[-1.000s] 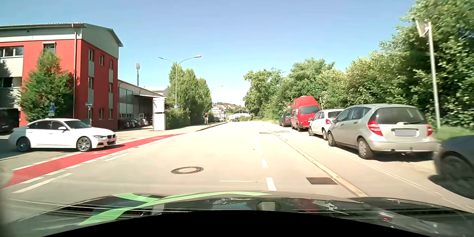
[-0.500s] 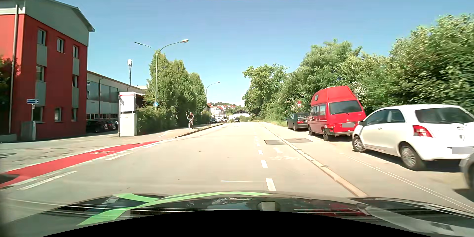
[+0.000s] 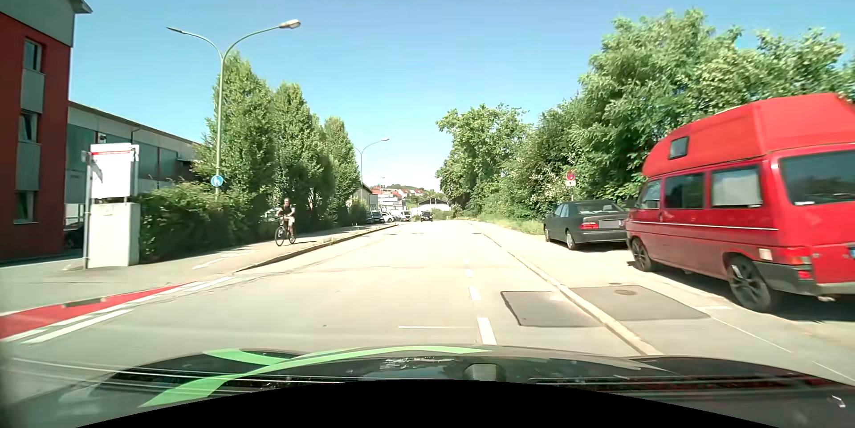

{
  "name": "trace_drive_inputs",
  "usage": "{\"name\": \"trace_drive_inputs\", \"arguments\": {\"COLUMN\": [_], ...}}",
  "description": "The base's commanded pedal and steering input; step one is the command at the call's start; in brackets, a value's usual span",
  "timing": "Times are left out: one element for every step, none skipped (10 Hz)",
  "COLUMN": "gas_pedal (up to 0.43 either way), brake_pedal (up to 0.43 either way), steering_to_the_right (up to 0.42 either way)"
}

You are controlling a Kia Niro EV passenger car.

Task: Follow the waypoints while adhering to traffic rules and regulations

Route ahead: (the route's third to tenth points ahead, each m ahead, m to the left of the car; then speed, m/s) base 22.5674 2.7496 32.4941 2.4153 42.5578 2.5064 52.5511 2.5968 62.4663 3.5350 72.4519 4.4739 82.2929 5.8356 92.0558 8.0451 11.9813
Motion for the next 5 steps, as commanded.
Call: {"name": "trace_drive_inputs", "arguments": {"gas_pedal": [0.118,0.118,0.118,0.118,0.118], "brake_pedal": [0.0,0.0,0.0,0.0,0.0], "steering_to_the_right": [-0.002,-0.002,-0.002,-0.002,-0.002]}}
